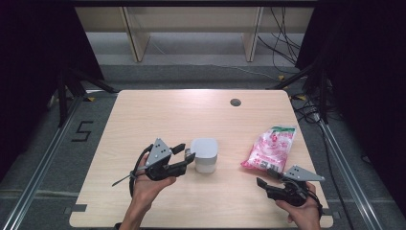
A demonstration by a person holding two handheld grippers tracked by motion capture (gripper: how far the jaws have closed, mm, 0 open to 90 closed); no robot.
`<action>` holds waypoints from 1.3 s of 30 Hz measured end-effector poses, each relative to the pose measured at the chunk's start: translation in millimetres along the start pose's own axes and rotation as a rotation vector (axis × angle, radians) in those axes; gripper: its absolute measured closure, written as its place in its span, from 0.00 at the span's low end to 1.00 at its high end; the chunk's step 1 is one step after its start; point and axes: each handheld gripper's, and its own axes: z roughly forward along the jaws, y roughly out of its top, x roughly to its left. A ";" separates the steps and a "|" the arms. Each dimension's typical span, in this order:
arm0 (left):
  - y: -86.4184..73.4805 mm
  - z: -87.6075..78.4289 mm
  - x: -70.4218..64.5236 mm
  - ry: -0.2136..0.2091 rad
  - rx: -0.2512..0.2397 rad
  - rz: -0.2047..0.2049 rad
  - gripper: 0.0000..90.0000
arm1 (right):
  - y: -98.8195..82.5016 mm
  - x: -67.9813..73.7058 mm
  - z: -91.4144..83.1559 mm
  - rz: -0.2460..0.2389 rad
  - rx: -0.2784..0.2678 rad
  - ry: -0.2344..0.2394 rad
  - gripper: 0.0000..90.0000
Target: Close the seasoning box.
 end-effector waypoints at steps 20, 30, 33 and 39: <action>-50.5 -12.1 -15.5 0.015 0.042 0.012 0.34 | -0.6 1.4 0.7 -0.012 -0.004 -0.008 0.46; -67.1 -4.0 -20.9 0.018 0.067 0.009 0.31 | 0.0 3.2 0.1 -0.011 -0.005 0.010 0.46; -70.4 -3.1 -23.3 0.024 0.080 0.020 0.31 | -0.1 3.2 0.1 -0.014 -0.005 0.007 0.46; -78.8 -2.8 -23.3 0.037 0.082 0.001 0.31 | -0.1 3.2 1.8 -0.029 -0.002 0.012 0.46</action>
